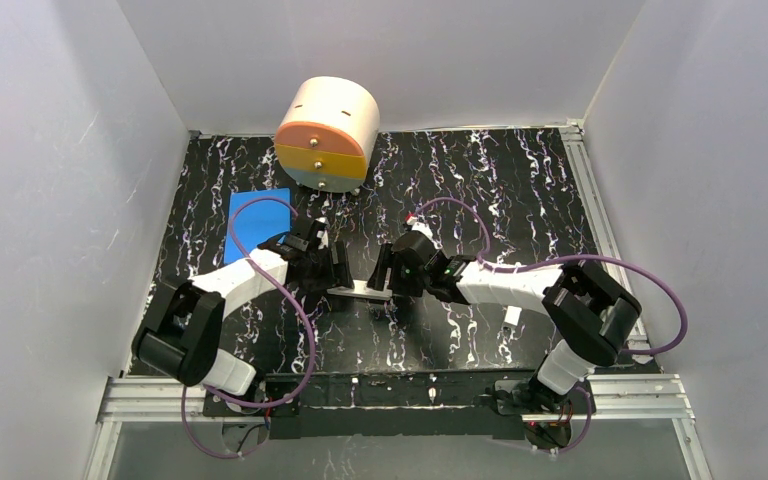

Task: Load the batteries into the remote control

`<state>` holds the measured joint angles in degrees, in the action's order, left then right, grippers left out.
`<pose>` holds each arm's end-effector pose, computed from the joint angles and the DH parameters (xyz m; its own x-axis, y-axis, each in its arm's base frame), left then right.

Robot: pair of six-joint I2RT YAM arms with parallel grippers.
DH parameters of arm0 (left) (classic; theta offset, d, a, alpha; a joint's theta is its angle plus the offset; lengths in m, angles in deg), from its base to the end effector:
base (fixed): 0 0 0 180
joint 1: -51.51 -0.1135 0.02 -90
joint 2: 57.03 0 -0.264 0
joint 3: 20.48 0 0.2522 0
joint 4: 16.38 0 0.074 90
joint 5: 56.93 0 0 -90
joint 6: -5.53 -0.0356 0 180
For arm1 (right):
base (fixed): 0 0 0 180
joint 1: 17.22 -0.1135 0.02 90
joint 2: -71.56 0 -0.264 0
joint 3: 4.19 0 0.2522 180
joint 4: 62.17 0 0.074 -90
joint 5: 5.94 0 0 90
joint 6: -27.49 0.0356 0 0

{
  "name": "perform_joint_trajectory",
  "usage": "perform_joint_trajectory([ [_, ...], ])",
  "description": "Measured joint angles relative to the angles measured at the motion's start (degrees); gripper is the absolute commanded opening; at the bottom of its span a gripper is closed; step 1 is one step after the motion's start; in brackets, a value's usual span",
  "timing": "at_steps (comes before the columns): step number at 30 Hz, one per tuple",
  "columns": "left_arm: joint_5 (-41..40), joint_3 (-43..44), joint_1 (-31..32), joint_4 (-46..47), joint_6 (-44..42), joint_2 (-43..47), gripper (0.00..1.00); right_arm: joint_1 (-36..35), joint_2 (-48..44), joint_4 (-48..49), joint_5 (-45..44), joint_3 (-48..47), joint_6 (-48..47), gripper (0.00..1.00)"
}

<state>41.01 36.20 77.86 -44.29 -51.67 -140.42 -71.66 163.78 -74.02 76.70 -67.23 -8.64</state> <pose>0.2471 -0.1279 0.1733 -0.8911 -0.1574 -0.4257 0.0340 0.9122 -0.4083 0.1973 0.2681 0.1826 -0.8313 0.2145 -0.5127 -0.1342 0.8177 0.5597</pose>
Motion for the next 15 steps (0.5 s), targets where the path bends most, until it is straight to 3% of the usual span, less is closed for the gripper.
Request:
perform_joint_trajectory([
  [15, -0.48, 0.0, 0.0, -1.81, -0.26, 0.57, 0.75, 0.0, 0.0, 1.64, 1.99, 0.0, -0.11, 0.73],
])
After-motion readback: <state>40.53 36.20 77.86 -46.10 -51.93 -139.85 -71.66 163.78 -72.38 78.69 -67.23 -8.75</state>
